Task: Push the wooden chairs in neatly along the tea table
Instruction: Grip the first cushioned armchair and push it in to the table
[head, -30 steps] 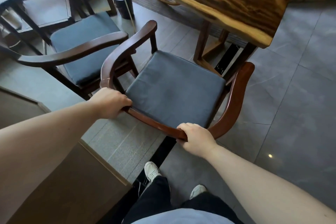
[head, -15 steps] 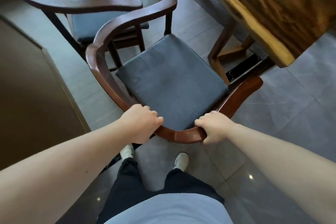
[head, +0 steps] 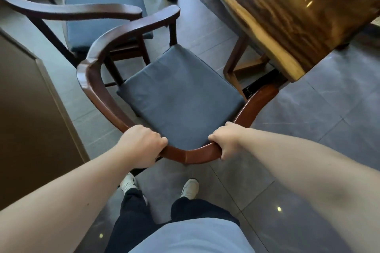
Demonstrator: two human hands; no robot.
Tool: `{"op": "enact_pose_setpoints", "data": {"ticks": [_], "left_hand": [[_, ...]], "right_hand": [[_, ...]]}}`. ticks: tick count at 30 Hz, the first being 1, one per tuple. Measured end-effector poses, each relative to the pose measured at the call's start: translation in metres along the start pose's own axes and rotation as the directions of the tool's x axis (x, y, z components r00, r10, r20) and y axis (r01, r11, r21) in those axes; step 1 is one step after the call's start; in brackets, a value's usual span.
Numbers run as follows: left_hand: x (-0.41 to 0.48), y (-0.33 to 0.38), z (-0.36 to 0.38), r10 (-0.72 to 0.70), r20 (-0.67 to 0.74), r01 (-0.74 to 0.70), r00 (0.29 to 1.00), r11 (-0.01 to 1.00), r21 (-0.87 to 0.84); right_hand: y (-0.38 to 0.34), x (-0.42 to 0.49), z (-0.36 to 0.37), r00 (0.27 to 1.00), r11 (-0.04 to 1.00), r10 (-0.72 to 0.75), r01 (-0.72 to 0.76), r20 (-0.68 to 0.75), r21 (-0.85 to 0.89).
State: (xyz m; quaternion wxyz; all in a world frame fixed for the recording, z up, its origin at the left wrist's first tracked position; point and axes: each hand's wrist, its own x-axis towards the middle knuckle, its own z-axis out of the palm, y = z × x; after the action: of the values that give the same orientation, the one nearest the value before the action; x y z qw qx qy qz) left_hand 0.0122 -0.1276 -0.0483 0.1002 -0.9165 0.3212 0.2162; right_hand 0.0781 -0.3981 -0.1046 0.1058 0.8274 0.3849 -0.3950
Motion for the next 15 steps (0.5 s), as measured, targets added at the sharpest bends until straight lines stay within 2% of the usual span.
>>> {"op": "enact_pose_setpoints", "data": {"ticks": [3,11,13,15], "left_hand": [[0.022,0.025,-0.01,-0.021,-0.031,0.022,0.999,0.999,0.028],[0.033,0.04,-0.02,0.021,-0.028,-0.022,0.999,0.999,-0.05],[0.026,0.03,-0.024,0.062,-0.077,-0.07,0.995,0.993,-0.096],[0.017,0.014,-0.031,0.103,-0.154,-0.121,0.983,0.987,-0.108]], "right_hand": [[0.022,-0.015,0.0,0.996,0.998,0.061,-0.06,0.064,-0.019],[0.031,-0.034,0.006,0.992,0.99,0.127,-0.125,0.025,-0.066],[0.023,-0.039,0.001,0.992,0.992,0.123,-0.123,0.011,0.03],[0.014,-0.046,-0.008,0.991,0.965,0.132,-0.122,-0.027,0.232]]}}
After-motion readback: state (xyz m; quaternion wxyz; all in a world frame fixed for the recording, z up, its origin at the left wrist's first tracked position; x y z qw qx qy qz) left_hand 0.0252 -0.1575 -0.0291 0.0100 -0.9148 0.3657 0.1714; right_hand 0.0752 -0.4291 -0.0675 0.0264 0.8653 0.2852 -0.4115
